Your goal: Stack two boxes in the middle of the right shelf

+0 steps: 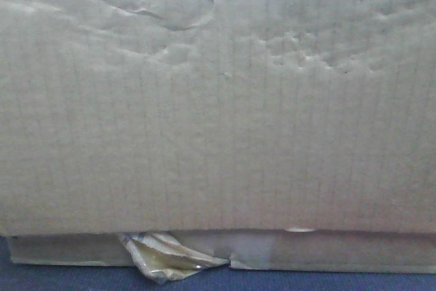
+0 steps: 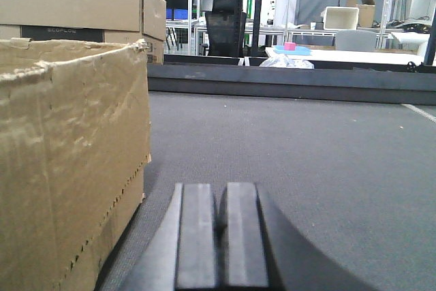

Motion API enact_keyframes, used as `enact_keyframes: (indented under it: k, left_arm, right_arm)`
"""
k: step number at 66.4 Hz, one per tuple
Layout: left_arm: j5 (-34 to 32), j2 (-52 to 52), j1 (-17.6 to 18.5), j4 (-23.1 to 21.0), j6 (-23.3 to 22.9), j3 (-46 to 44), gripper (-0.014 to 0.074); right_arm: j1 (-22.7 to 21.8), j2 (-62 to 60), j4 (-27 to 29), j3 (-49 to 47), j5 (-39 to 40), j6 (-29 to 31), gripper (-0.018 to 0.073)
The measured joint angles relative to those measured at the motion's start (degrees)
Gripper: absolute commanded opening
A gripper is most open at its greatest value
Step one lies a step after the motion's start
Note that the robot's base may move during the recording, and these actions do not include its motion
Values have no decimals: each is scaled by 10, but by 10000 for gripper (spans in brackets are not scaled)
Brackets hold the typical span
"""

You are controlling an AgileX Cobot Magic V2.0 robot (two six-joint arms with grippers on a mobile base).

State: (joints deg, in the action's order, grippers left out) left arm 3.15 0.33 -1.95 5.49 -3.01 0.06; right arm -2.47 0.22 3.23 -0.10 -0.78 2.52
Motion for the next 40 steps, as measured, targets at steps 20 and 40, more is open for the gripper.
enact_keyframes:
  k: [20,40]
  left_arm:
    - [0,0,0,0,0,0,-111]
    - [0,0,0,0,0,0,-111]
  right_arm:
    - [0,0,0,0,0,0,-162]
    - [0,0,0,0,0,0,-162]
